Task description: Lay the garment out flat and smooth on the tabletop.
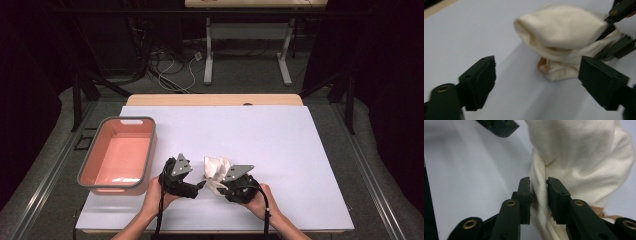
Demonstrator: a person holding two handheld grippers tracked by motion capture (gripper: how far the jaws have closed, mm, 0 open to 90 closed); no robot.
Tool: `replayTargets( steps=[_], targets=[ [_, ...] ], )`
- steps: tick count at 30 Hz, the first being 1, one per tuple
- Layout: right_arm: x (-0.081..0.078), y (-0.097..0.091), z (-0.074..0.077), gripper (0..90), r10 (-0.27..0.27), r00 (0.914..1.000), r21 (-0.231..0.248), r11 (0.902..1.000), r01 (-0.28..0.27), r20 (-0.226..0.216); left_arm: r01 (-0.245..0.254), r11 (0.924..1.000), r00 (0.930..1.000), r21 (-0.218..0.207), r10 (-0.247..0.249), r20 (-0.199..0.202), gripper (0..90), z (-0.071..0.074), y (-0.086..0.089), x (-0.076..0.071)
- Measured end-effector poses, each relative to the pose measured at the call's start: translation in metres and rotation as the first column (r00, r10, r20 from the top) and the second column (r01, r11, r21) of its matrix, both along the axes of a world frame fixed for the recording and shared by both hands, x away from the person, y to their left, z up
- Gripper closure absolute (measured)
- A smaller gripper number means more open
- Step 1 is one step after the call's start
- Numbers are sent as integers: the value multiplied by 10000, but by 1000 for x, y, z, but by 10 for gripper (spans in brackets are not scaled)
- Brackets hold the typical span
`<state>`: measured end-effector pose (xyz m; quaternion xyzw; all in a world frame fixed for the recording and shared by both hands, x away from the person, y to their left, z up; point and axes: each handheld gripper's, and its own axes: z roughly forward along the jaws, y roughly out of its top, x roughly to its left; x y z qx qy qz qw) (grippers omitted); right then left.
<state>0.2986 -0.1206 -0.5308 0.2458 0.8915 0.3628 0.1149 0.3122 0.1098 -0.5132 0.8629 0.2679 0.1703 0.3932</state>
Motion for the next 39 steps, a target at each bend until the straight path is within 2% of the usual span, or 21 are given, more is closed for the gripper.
replayTargets(
  steps=[1,3,6,8,10,11,12,14,16,17,18,19,21,26,29,34,35,37,39],
  targets=[
    [0,-1,1,666,-18,10000,74,10000,18,-19,302,9995,9992,-26,-301,266,162,8,-6,-1],
    [1,-2,1,658,-19,10000,128,9999,19,0,441,9990,9984,-50,-439,357,186,11,-9,-2],
    [2,-5,3,655,-104,9999,199,9997,105,-34,849,9964,9932,59,-851,793,218,19,-20,-1],
    [2,-6,3,674,-143,9998,146,9998,145,-108,1127,9933,9883,271,-1149,1000,274,21,-28,0],
    [2,-6,3,683,-145,9998,131,9998,146,-105,1417,9887,9843,493,-1460,994,292,22,-37,3],
    [2,-6,3,696,-115,9999,116,9999,115,-12,1411,9863,9843,853,-1490,945,356,19,-46,7],
    [2,-6,3,701,-136,9999,95,9999,136,-55,1494,9835,9839,1017,-1580,830,392,17,-48,9],
    [2,-6,3,712,-154,9999,108,9998,154,-61,1531,9821,9839,1100,-1618,753,500,14,-50,11],
    [2,-8,2,751,-217,9998,129,9997,218,-52,1367,9832,9865,1209,-1462,737,611,9,-49,14],
    [2,-8,2,751,-217,9998,129,9997,218,-52,1367,9832,9865,1209,-1462,737,671,9,-49,14],
    [2,-8,2,765,-178,9998,143,9997,180,-114,1327,9852,9872,1082,-1411,740,671,7,-47,15],
    [3,-8,1,792,-236,9997,149,9996,237,-66,1284,9875,9882,911,-1351,715,761,6,-45,17],
    [2,-7,2,814,-243,9997,110,9996,243,-34,1166,9905,9908,727,-1211,602,813,3,-41,19],
    [2,-7,4,831,-175,9998,11,9998,175,112,1008,9929,9919,633,-1053,716,846,4,-37,17],
    [1,-11,10,834,-216,9992,82,9997,213,322,794,9959,9913,431,-834,1013,849,9,-30,11],
    [-1,-11,15,832,-89,9984,163,9998,80,558,733,9966,9884,386,-778,1303,850,13,-22,2],
    [-4,-8,16,821,44,9984,49,10000,-47,555,653,9968,9869,464,-714,1448,850,14,-19,-3],
    [-6,-5,15,820,189,9987,-101,9998,-184,477,535,9970,9875,559,-611,1450,850,15,-16,-5],
    [-7,-4,12,808,347,9992,-347,9988,-341,193,388,9980,9910,490,-447,1265,849,14,-12,-5]
  ],
)
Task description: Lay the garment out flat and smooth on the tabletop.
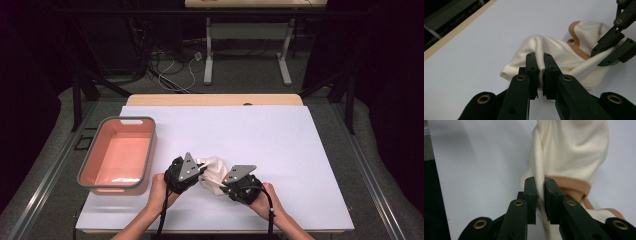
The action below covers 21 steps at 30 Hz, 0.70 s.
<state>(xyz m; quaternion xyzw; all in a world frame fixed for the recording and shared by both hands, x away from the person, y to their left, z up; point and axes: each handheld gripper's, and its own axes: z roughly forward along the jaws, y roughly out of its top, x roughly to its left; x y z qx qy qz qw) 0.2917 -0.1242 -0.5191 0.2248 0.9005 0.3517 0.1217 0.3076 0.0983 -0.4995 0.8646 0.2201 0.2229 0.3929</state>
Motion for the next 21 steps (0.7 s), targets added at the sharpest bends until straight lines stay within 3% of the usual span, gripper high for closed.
replayTargets(
  steps=[6,15,18,19,21],
  targets=[
    [2,0,-9,777,198,9976,-494,9985,-231,-668,-523,9982,9974,308,537,-473,848,-6,9,0],
    [4,-3,-10,683,226,9952,-546,9981,-279,-949,-988,9931,9886,625,1051,-1081,845,-17,23,1],
    [5,-4,-7,627,282,9946,-362,9988,-319,-1000,-1028,9921,9845,724,1119,-1353,840,-23,26,5],
    [7,-7,-4,580,237,9935,-5,9997,-239,-1113,-1049,9917,9838,738,1144,-1384,838,-24,26,7],
    [7,-8,-2,570,53,9955,317,9995,-23,-941,-1040,9915,9822,783,1148,-1486,836,-26,27,9]
  ],
)
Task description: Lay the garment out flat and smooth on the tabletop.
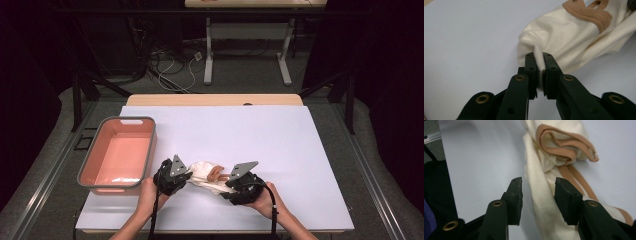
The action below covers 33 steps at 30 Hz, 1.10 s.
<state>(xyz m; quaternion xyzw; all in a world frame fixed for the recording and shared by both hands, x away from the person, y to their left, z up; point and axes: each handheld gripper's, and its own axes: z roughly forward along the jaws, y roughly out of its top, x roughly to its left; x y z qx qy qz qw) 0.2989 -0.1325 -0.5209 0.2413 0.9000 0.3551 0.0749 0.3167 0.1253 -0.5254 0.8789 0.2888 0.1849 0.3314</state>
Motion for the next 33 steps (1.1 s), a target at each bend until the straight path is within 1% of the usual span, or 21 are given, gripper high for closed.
replayTargets(
  steps=[4,5,7,9,12,13,14,15,17,18,19,20,21,22,23,24,25,26,29,32,33],
  targets=[
    [2,-4,4,562,-153,9998,212,9997,150,158,53,9999,10000,128,-52,-36,827,-2,0,2],
    [4,-8,6,561,-369,9989,614,9975,350,304,65,9999,10000,146,-64,-62,820,-1,-1,2],
    [7,-12,8,561,-546,9981,875,9948,518,293,80,9998,10000,170,-80,9,802,-1,-1,1],
    [9,-15,10,562,-753,9962,1052,9920,703,438,91,9997,9999,241,-94,94,779,0,-2,1],
    [12,-18,10,569,-1287,9880,851,9889,1214,857,49,9997,9997,232,-55,238,725,3,-3,0],
    [14,-19,8,571,-1427,9846,800,9876,1349,1010,121,9996,9997,236,-126,205,712,5,-3,0],
    [14,-19,8,571,-1427,9846,800,9876,1349,1010,121,9996,9997,236,-126,205,711,5,-3,0],
    [19,-20,6,575,-1607,9810,454,9866,1565,1090,159,9998,9994,82,-161,318,699,9,-3,-2],
    [21,-20,4,576,-1677,9792,329,9857,1650,1140,177,9998,9993,-25,-176,334,678,12,-3,-3],
    [26,-19,-1,576,-1781,9773,270,9840,1762,1144,211,9998,9987,-46,-209,474,625,14,-4,-4],
    [28,-18,-3,576,-1789,9776,178,9839,1780,1112,220,9997,9982,-74,-215,554,591,15,-5,-5],
    [29,-17,-4,575,-1830,9772,66,9830,1834,1078,363,9993,9971,-57,-359,673,572,16,-8,-8],
    [31,-16,-6,572,-1807,9784,-34,9833,1820,1008,363,9993,9971,-57,-359,673,536,16,-8,-8],
    [31,-16,-6,572,-1807,9784,-34,9833,1820,1008,396,9992,9966,-14,-394,719,536,17,-10,-9],
    [34,-15,-9,565,-1781,9803,-197,9834,1804,849,478,9989,9960,24,-478,758,492,16,-12,-9],
    [34,-15,-9,565,-1781,9803,-197,9834,1804,849,563,9984,9954,26,-563,771,492,16,-13,-10],
    [37,-13,-13,558,-1754,9817,-323,9835,1782,736,600,9982,9954,-10,-598,748,450,16,-15,-11],
    [38,-12,-14,552,-1653,9841,-412,9849,1682,651,754,9971,9943,-29,-750,753,443,15,-17,-11],
    [38,-11,-17,543,-1672,9844,-534,9840,1701,553,786,9969,9940,-61,-779,765,422,14,-19,-10],
    [42,-7,-21,515,-1659,9850,-568,9840,1686,483,1005,9945,9932,-298,-985,614,402,12,-26,-7],
    [45,-6,-22,512,-1594,9866,-655,9847,1615,354,1157,9928,9922,-306,-1140,509,393,11,-29,-6]
  ],
)
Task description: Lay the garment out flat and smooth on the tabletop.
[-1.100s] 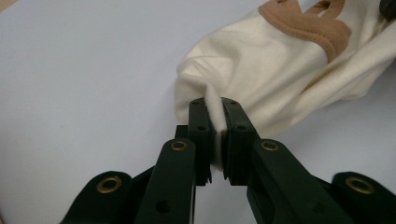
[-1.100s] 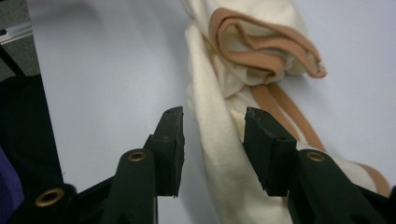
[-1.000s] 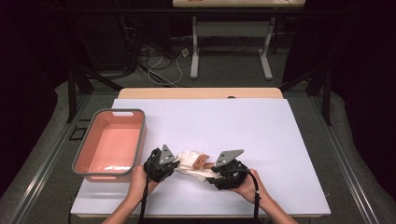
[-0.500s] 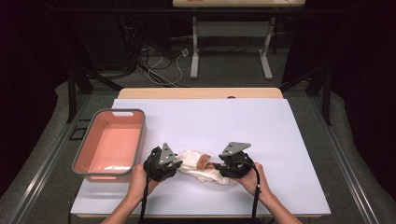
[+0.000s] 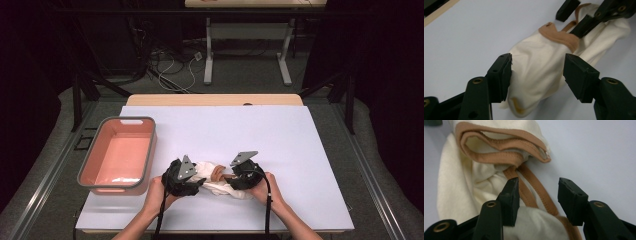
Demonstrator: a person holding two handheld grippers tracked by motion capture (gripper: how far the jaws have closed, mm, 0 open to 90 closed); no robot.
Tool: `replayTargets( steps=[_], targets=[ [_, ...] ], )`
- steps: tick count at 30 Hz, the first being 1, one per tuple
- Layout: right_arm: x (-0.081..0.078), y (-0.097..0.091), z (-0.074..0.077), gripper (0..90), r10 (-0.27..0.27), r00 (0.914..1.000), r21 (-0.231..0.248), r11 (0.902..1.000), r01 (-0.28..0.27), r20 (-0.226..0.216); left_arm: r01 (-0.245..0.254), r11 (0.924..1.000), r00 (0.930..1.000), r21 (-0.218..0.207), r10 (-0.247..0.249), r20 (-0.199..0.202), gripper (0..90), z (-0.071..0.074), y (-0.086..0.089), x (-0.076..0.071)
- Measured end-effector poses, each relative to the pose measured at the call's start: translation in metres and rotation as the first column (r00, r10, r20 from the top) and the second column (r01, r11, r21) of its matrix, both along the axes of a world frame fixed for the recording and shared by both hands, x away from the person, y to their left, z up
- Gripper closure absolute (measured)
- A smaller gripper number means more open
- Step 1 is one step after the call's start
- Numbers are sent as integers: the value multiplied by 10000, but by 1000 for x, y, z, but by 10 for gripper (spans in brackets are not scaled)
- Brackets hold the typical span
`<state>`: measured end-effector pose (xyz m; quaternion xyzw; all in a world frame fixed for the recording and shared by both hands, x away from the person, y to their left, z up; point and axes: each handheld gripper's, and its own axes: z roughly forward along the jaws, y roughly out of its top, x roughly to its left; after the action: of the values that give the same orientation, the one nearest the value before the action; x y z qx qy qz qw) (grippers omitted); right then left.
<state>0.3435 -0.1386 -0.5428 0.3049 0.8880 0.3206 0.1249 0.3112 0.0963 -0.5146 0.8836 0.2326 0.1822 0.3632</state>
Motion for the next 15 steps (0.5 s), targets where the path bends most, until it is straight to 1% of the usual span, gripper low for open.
replayTargets(
  steps=[1,2,3,4,5,6,7,8,9,10,11,12,13,14,15],
  targets=[
    [2,2,-1,507,-2,9999,55,10000,3,-102,101,9999,9999,118,-101,15,386,-1,-3,0],
    [1,4,-1,506,-205,9992,142,9997,210,-351,224,9996,9997,176,-226,76,383,-1,-6,0],
    [4,5,-3,509,51,9995,96,9999,-48,-323,346,9991,9994,251,-347,21,382,-2,-8,0],
    [4,8,-6,524,166,9985,49,9999,-164,-529,375,9984,9993,431,-373,-57,382,-4,-10,0],
    [4,9,-7,543,218,9983,65,9997,-215,-548,352,9980,9993,530,-347,-100,385,-5,-11,1],
    [2,10,-6,550,70,9977,103,9999,-63,-671,287,9977,9995,611,-278,-140,395,-7,-11,2],
    [2,10,-6,550,70,9977,103,9999,-63,-671,287,9977,9995,611,-278,-140,424,-7,-11,2],
    [3,9,-6,577,289,9985,46,9996,-287,-471,282,9974,9995,668,-272,-159,424,-9,-11,2],
    [2,9,-6,604,283,9978,98,9996,-278,-601,391,9968,9989,692,-372,-283,450,-10,-11,3],
    [1,9,-6,663,233,9957,197,9996,-216,-896,423,9958,9988,810,-400,-296,531,-12,-11,4],
    [1,9,-6,663,233,9957,197,9996,-216,-896,433,9953,9988,864,-413,-255,531,-13,-12,4],
    [2,8,-6,700,386,9959,151,9992,-375,-822,468,9951,9986,868,-444,-293,572,-15,-12,3],
    [3,8,-6,773,388,9965,262,9990,-370,-741,468,9952,9985,855,-442,-313,658,-16,-12,3],
    [3,8,-6,773,388,9965,262,9990,-370,-741,505,9953,9983,831,-478,-339,658,-17,-12,4],
    [3,7,-6,797,347,9964,308,9990,-324,-768,472,9960,9984,753,-448,-334,706,-18,-12,4]
  ],
)
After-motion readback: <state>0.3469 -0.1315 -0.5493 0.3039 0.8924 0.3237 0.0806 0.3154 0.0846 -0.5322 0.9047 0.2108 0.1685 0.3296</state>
